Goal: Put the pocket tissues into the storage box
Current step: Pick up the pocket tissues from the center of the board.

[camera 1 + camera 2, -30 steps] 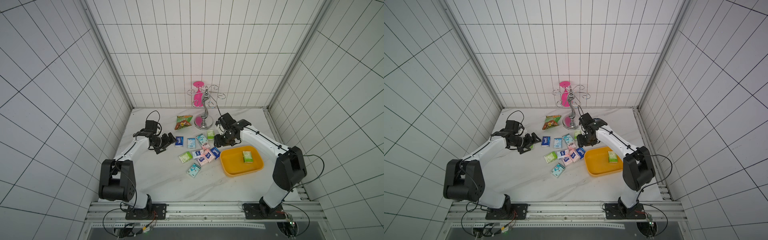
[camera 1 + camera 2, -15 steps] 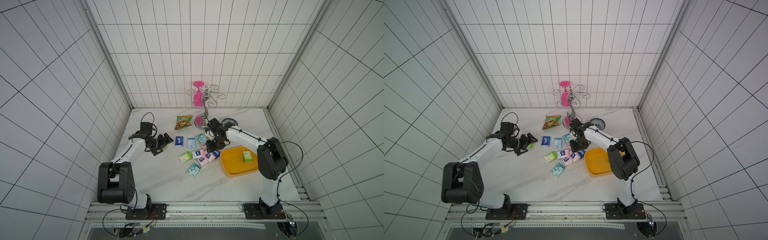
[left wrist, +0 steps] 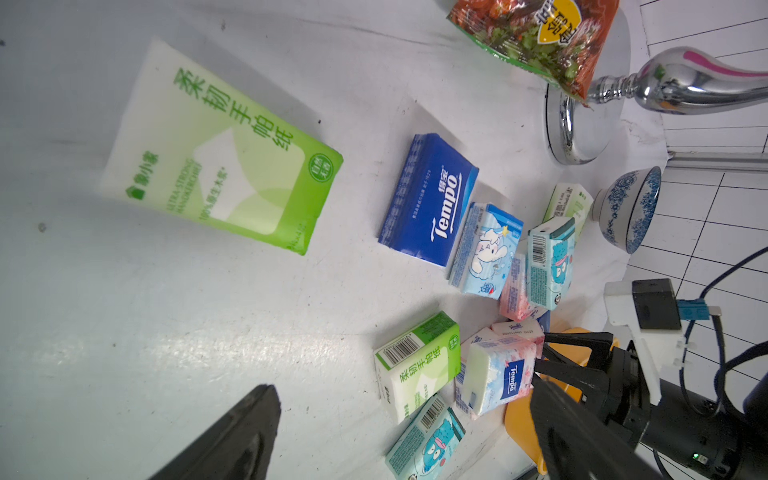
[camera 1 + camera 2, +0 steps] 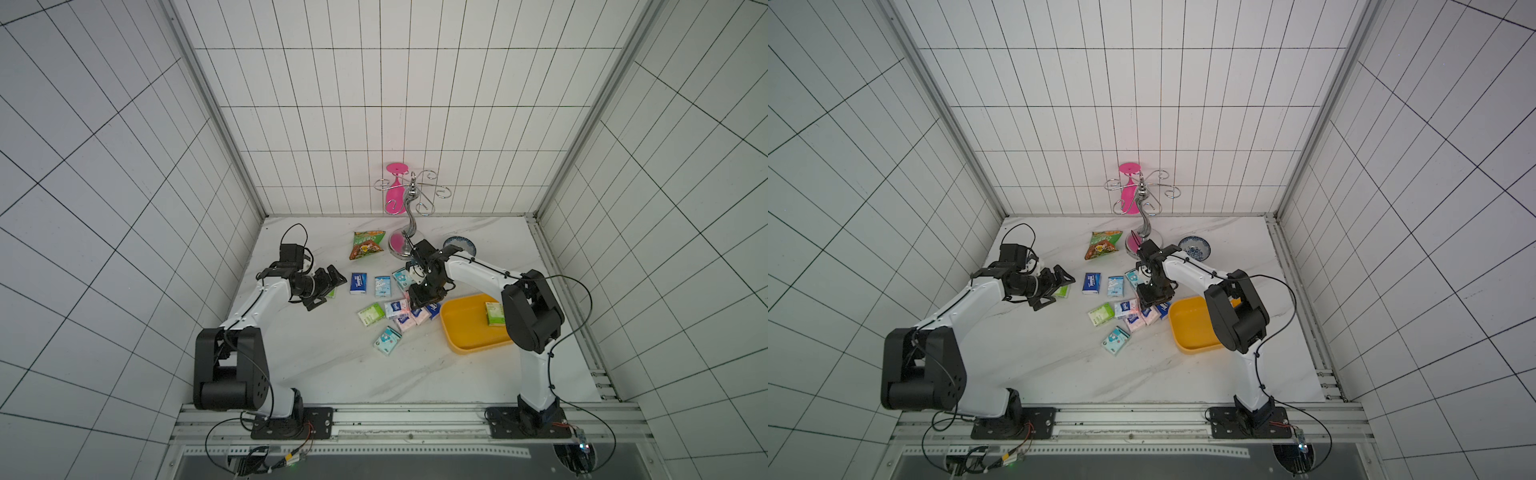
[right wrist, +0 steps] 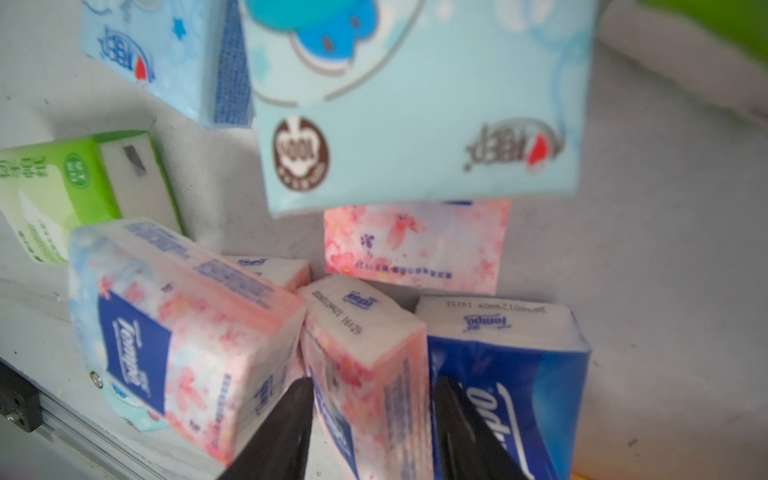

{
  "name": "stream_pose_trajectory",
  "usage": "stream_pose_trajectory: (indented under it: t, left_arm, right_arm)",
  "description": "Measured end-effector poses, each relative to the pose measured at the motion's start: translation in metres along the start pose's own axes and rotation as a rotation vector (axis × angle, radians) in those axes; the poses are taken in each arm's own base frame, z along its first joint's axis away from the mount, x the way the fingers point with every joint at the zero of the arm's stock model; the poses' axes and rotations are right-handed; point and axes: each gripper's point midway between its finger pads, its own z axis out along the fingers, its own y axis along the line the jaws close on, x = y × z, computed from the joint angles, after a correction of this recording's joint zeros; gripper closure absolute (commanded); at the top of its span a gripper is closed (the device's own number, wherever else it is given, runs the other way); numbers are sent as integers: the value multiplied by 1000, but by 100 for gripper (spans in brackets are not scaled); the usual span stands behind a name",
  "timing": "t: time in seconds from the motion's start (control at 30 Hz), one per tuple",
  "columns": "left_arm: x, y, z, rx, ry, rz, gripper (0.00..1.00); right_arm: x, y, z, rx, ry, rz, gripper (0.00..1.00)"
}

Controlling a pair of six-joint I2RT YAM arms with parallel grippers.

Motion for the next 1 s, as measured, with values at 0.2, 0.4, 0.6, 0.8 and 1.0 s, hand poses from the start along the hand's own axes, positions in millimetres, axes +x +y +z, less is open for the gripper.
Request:
stream_pose_trajectory:
  t: [0.2, 0.4, 0.6, 0.8, 1.0]
  left_arm:
    - [-1, -1, -1, 1, -2, 2, 2]
    - [-1, -2, -1, 2, -3, 2, 3]
    - [-2, -4, -2, -4, -5, 10, 3]
    - [-1, -38, -6, -8, -16, 119, 3]
    - [8, -91, -6, 32, -23, 284, 3]
  right_arm:
    - [1, 5, 3, -29, 7, 5, 81]
    - [0, 7, 2, -40, 7, 4, 85]
    - [2, 5, -4, -26, 3, 7, 86]
    - [9, -1, -35, 24, -20, 13, 86]
    - [14, -17, -92, 58, -115, 58, 86]
